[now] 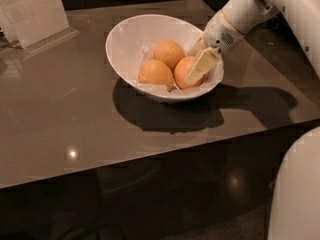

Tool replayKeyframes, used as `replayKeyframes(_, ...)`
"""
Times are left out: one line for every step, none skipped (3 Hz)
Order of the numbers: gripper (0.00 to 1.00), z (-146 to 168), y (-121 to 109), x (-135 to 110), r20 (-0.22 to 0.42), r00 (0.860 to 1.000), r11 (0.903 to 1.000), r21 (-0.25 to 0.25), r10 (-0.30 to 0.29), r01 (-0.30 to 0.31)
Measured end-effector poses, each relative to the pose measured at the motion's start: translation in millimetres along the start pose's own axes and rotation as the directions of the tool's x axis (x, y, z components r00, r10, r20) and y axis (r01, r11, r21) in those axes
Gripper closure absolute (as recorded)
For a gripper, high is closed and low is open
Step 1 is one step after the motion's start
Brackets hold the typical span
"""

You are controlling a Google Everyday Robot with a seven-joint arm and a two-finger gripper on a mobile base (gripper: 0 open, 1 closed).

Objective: Pick orange from white bowl

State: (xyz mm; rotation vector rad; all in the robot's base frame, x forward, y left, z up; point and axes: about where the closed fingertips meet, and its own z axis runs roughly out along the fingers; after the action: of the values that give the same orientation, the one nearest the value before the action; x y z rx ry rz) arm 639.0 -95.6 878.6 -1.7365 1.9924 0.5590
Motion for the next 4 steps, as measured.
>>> replayKeyframes(0.28,6,-1,3,-0.006,1.000,0.9998,-0.014,0.011,-0.012)
replayKeyframes(0.23,14,-4,11,-0.012,0.999,0.9994,-0.018,0.030,-0.030)
replayKeyframes(0.19,22,-6,19,-0.024,0.998,0.9986,-0.019,0.049,-0.050)
replayKeyframes(0.38,24,-8,23,-0.026,0.998,0.9979,-0.005,0.065,-0.065)
